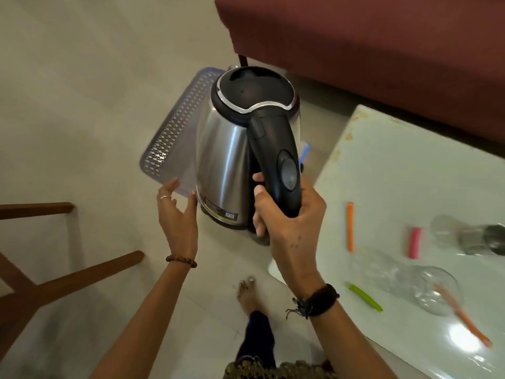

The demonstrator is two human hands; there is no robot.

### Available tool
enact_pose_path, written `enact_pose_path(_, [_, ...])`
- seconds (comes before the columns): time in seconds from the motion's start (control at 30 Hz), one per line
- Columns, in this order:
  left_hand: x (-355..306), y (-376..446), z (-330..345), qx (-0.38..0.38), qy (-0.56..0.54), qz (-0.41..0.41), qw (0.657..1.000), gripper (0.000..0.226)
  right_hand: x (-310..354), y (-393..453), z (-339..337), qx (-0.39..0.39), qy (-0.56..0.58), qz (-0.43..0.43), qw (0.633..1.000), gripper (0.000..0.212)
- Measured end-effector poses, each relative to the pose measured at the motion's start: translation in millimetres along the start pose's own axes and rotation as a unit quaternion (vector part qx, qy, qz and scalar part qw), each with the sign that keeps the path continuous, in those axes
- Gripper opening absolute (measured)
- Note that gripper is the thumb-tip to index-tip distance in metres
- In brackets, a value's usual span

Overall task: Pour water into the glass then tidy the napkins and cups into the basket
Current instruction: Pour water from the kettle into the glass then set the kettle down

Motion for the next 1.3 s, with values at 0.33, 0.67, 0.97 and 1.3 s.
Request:
enact_pose_path(0.33, [-40.0, -201.6, 138.9, 0.247, -0.044, 0.023, 0.968, 0.034, 98.5, -109.8, -225.3, 0.021, -0.147, 0.056, 0.987, 0.022])
enact_pose_path(0.67, [-24.5, -252.9, 237.8, 0.491, 0.079, 0.035, 0.867, 0.079, 103.8, -187.2, -342.1, -0.016, -0.262, 0.206, 0.943, 0.02])
enact_pose_path(0.97, [-24.1, -253.5, 273.6, 0.569, 0.154, 0.04, 0.807, 0.103, 74.1, -213.4, -367.8, 0.042, -0.312, 0.273, 0.909, 0.034])
enact_pose_path(1.3, [-16.3, -249.6, 269.0, 0.575, 0.154, 0.068, 0.801, 0.099, 54.9, -203.5, -361.5, 0.064, -0.36, 0.302, 0.88, 0.008])
Point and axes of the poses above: each hand's wrist, its own y-axis towards the middle knuckle, its own z-axis out of the palm, x = y × z, the point moved 1 cm from there along y, towards the middle knuckle, and after that the axes turned 10 degrees about x, right-handed, at the moved point
